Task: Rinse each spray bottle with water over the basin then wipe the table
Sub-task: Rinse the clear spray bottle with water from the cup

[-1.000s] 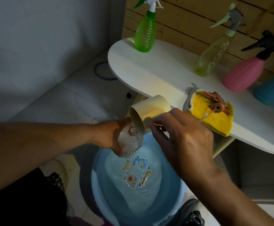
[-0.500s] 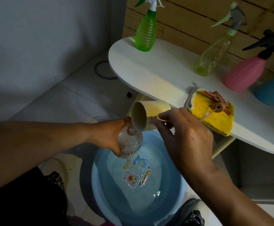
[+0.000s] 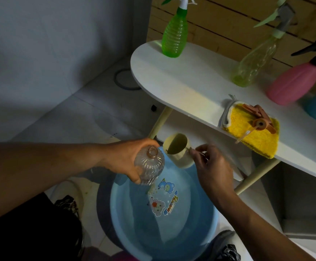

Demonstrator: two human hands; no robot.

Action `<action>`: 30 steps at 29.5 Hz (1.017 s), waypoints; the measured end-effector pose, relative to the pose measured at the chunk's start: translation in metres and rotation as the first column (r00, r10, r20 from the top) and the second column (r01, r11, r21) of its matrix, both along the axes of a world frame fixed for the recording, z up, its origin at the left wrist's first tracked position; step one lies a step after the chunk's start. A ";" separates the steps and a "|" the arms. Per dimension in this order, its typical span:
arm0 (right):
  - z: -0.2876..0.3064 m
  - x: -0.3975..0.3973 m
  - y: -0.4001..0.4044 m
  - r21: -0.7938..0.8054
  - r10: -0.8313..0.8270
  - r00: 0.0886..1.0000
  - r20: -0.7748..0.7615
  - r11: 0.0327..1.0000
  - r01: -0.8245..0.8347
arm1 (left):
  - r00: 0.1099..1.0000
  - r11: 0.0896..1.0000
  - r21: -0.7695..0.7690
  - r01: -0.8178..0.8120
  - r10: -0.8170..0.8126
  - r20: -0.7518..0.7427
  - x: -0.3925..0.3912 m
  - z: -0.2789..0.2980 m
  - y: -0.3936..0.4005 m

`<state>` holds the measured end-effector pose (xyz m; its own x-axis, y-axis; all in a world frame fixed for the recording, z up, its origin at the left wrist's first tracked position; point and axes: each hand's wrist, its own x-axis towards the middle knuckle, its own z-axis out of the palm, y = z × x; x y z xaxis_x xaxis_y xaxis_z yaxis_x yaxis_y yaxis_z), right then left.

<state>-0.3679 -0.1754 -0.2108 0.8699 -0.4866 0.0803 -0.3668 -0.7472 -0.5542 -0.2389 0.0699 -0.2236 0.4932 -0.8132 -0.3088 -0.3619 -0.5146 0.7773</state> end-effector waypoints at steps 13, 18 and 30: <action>-0.123 -0.017 -0.033 -0.028 0.228 0.799 -0.556 0.956 -0.292 | 1.000 0.999 -0.036 -0.017 0.018 0.017 -0.006 0.000 -0.001; -0.139 -0.017 -0.037 -0.052 0.262 0.698 -0.666 0.918 -0.393 | 0.999 1.000 0.000 -0.017 0.017 0.035 -0.004 -0.003 -0.001; -0.111 -0.005 -0.038 0.130 0.031 0.874 -0.485 0.991 0.037 | 0.996 0.995 0.079 -0.065 0.059 0.073 -0.001 -0.006 0.003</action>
